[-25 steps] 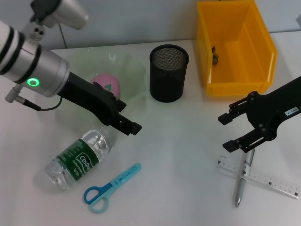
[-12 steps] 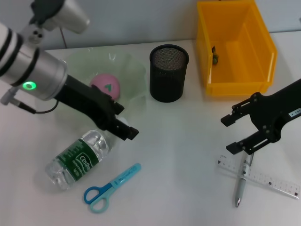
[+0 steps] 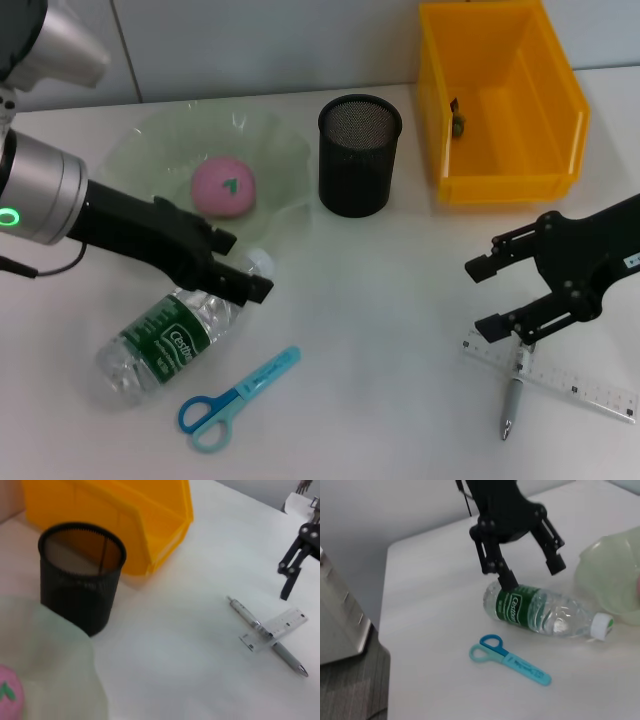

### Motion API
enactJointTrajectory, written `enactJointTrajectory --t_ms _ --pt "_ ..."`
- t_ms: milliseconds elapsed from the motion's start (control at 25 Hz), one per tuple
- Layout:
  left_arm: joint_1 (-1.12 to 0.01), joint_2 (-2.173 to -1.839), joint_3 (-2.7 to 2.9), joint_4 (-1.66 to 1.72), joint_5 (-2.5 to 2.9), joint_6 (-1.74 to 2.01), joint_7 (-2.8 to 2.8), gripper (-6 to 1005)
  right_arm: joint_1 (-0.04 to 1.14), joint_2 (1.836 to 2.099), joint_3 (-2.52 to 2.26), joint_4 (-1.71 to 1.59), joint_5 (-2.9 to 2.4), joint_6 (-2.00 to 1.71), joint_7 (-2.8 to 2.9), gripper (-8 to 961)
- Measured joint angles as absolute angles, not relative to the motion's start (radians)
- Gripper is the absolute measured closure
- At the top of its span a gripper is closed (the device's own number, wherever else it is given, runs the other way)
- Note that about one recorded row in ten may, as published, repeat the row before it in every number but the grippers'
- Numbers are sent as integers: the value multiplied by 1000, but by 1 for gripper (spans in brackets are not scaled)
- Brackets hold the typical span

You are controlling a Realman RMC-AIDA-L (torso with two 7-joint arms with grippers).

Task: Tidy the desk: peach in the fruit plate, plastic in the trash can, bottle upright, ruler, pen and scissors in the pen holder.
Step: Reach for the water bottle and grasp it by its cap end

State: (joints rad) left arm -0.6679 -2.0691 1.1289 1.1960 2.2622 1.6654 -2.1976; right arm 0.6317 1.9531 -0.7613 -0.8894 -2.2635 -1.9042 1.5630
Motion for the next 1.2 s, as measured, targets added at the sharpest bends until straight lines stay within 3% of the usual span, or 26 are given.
enactJointTrajectory --t_ms 280,720,1200 --pt "-671 -2066 1133 1183 2272 1665 -2234 141 619 1957 -756 -887 -2263 -1904 1568 195" --pt "-772 -2064 1140 1090 2374 1666 -2279 142 619 1955 -739 -885 -2263 -1910 1584 195" --pt "-777 -2063 1130 1081 2498 1653 -2282 143 624 1953 -732 -884 -2262 -1917 1585 194"
